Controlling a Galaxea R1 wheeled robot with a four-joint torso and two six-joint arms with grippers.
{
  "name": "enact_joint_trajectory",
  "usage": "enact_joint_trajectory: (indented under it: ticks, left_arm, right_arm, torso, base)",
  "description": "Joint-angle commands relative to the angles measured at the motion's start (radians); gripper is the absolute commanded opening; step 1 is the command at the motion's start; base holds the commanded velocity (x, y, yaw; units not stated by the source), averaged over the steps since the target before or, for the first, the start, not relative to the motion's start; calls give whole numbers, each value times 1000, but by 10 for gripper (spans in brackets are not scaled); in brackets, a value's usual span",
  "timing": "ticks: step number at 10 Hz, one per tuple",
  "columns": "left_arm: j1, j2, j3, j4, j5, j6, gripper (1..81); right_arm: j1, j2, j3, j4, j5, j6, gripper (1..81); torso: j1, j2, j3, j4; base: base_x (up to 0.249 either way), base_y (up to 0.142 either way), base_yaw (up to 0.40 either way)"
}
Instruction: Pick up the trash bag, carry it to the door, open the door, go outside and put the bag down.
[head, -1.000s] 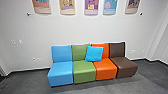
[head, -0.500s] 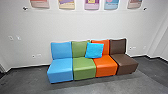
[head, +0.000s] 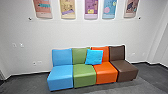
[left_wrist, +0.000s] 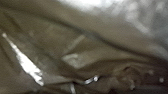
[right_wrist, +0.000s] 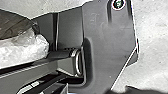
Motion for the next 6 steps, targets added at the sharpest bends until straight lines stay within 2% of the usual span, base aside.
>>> enact_joint_trajectory:
  ticks: [1,6]
  left_arm:
    - [-46,5,-13,4,81,13,10]
    - [-46,7,-13,7,82,23,10]
  right_arm:
    - [41,-5,1,-1,-67,-3,811]
    - [39,24,-45,-4,-67,-3,811]
  torso:
    - [0,0,-1,0]
    - [-1,0,6,0]
  base:
    - [0,0,0]
    - [0,0,0]
